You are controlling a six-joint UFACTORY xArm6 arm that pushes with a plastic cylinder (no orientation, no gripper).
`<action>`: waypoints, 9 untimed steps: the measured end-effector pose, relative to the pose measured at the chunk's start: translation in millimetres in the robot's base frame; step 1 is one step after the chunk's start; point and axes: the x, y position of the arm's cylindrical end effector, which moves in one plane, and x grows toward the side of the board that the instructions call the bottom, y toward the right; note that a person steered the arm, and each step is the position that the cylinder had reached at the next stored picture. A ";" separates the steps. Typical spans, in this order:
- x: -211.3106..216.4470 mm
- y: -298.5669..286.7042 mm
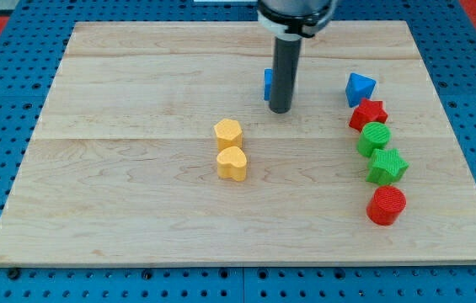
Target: Place the blue cube above the blue triangle
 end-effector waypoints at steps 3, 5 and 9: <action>-53.1 -25.1; -72.7 15.2; -109.0 41.6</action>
